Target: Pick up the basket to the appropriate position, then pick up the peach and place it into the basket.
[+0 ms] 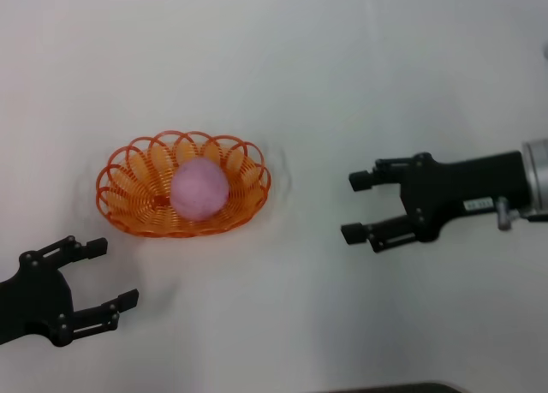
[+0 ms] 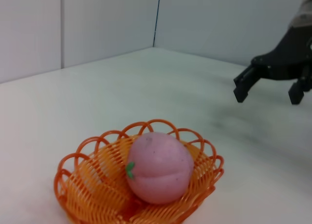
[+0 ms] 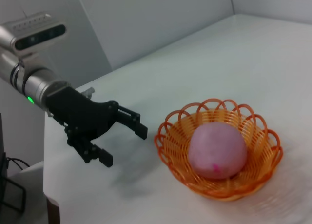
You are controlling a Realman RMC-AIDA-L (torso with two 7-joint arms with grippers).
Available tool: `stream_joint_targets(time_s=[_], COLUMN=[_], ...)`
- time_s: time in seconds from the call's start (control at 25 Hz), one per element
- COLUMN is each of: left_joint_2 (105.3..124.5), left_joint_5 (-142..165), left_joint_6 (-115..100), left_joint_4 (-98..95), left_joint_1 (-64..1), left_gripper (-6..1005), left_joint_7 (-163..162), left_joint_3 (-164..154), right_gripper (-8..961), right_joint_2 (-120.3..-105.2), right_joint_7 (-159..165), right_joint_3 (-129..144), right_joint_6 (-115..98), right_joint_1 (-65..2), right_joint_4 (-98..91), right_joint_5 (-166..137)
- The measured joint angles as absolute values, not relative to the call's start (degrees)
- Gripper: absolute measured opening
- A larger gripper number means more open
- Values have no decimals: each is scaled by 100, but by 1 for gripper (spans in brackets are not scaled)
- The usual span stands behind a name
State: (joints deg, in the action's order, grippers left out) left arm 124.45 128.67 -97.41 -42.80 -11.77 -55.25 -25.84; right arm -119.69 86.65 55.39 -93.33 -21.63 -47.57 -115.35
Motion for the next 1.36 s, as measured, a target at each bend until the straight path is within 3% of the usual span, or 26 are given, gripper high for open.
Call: stream_joint_targets(time_s=[0.32, 1.36], left_joint_2=[12445, 12422], left_joint_5=[12867, 12911], left_joint_6=[-9835, -9814], left_joint_4=[-4280, -4271], left_joint_1=[-1185, -1130], left_gripper=[842, 842], left_joint_7=[-5607, -5579], left_joint_3=[-2561, -2279], right_gripper=[908, 907], right_joint_2=[-11971, -11953], right_joint_7=[7071, 6083], right_joint_3=[4875, 4457], right_joint_6=[-9372, -8886], right_joint_1=[-1626, -1513], right_joint_4=[-4234, -3467], right_joint_5=[-11260, -11303])
